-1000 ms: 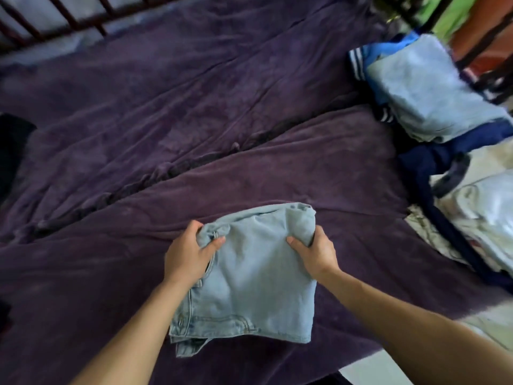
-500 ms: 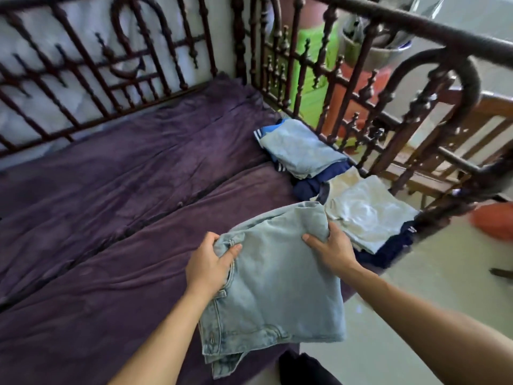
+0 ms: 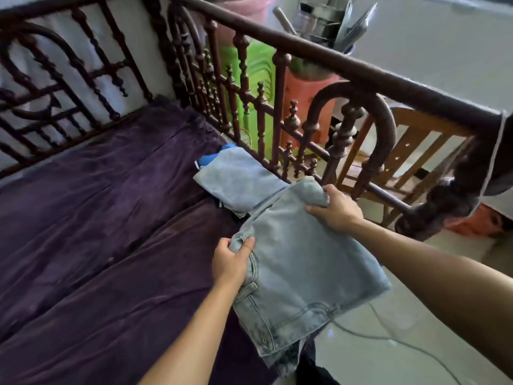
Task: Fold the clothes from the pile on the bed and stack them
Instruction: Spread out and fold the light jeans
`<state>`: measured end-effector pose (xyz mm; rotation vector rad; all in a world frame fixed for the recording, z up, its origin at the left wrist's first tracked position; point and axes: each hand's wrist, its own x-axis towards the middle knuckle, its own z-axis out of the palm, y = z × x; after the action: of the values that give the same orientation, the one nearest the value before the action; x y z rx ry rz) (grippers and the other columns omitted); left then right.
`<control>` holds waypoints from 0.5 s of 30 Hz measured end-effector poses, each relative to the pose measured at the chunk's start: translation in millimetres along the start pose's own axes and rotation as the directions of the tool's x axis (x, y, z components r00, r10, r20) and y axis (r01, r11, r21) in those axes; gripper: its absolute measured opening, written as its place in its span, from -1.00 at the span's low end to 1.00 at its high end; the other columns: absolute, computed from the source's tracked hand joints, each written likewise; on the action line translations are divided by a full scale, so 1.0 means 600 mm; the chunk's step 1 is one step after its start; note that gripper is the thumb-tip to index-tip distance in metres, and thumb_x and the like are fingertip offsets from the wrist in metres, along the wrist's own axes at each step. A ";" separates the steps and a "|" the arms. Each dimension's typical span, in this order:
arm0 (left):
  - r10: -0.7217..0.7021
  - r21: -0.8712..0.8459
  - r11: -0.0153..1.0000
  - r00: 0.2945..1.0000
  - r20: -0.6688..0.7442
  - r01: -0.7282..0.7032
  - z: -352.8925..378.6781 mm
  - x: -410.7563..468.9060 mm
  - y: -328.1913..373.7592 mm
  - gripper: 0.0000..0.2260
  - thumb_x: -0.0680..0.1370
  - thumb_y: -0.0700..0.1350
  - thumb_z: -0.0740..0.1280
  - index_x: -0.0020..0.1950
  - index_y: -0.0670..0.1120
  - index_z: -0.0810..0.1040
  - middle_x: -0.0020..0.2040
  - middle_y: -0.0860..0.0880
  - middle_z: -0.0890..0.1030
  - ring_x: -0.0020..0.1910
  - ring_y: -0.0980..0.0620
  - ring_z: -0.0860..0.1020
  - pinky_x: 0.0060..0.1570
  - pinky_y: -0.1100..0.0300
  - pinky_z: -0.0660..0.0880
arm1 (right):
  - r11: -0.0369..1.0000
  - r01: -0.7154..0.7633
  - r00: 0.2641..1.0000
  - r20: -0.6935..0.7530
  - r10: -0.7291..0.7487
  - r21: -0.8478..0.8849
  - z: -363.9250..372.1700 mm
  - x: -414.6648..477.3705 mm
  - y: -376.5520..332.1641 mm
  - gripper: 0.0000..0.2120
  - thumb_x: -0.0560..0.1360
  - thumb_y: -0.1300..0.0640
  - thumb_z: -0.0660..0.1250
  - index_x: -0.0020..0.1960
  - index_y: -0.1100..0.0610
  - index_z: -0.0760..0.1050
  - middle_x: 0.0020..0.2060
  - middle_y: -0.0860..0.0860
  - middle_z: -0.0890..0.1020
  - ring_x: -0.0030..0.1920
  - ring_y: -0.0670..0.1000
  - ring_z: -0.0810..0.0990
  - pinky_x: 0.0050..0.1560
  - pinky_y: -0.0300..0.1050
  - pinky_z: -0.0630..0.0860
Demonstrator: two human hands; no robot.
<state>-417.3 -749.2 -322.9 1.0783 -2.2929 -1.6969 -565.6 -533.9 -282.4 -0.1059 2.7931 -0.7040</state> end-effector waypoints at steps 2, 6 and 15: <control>-0.063 -0.008 0.998 0.998 0.008 0.063 0.060 0.042 0.000 -0.67 0.43 0.11 0.46 -0.11 -0.14 0.49 -0.17 -0.07 0.61 -0.12 -0.12 0.60 -0.09 0.03 0.51 | 0.993 0.018 1.000 -0.010 -0.019 -0.113 -0.006 0.068 0.018 -0.42 0.43 -0.26 0.35 0.32 0.00 0.30 0.11 0.08 0.58 0.09 0.18 0.56 -0.02 0.03 0.47; -0.228 0.267 0.942 0.971 0.068 0.202 0.157 0.108 -0.033 -0.45 0.49 0.21 0.32 0.36 -0.07 0.35 0.27 -0.18 0.47 0.21 -0.20 0.47 0.16 0.00 0.44 | 0.929 0.086 0.996 0.064 -0.067 -0.360 0.027 0.158 0.068 -0.46 0.53 -0.01 0.26 0.46 -0.02 0.18 0.15 0.14 0.52 0.14 0.22 0.52 0.00 0.04 0.50; -0.044 0.808 0.505 0.926 0.375 -0.304 0.214 0.059 -0.135 -0.18 0.46 0.42 0.10 0.52 0.17 -0.29 0.55 -0.18 -0.26 0.52 -0.24 -0.18 0.46 -0.15 0.02 | 0.669 0.527 0.849 0.349 -0.396 -0.523 0.183 0.155 0.202 -0.36 0.54 -0.34 -0.03 0.52 -0.05 0.18 0.51 0.17 0.21 0.51 0.22 0.15 0.38 0.27 0.05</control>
<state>-464.0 -677.2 -453.1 0.6157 -3.4912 -0.5959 -627.2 -489.9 -454.7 -0.9904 2.6709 0.1614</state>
